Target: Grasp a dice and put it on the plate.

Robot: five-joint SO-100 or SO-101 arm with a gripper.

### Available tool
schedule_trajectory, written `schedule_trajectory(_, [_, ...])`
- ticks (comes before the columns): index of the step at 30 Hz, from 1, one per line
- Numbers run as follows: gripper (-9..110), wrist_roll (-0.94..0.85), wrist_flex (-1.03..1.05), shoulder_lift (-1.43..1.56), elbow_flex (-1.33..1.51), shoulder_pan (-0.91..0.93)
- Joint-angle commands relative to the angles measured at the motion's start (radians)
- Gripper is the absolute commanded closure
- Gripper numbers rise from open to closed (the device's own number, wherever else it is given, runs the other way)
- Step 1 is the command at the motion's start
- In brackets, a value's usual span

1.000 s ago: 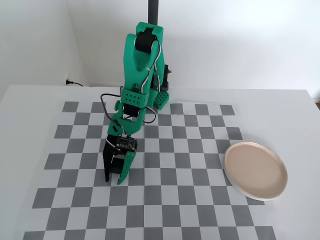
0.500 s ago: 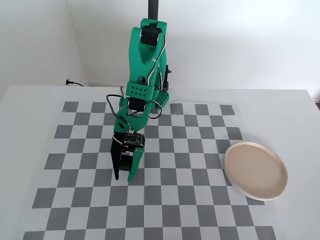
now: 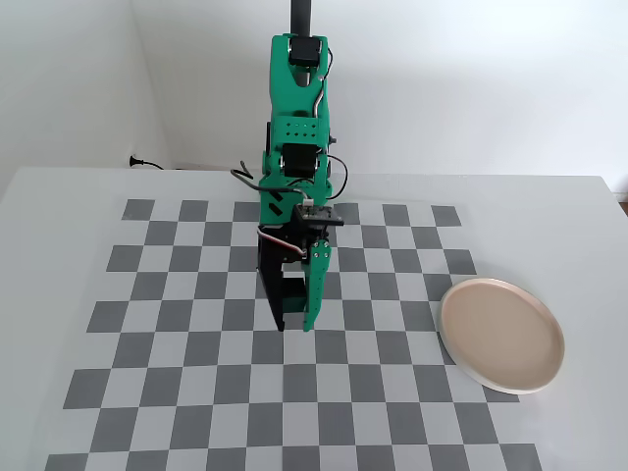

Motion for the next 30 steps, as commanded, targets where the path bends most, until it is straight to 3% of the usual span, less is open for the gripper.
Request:
schedule_trajectory(1, [106, -0.003, 0.080, 0.287, 0.032, -0.083])
schedule_trajectory(12, [106, 0.012, 0.370, 0.756, 0.117, -0.298])
schedule_trajectory(30, [106, 0.126, 0.360, 0.383, -0.172, -0.600])
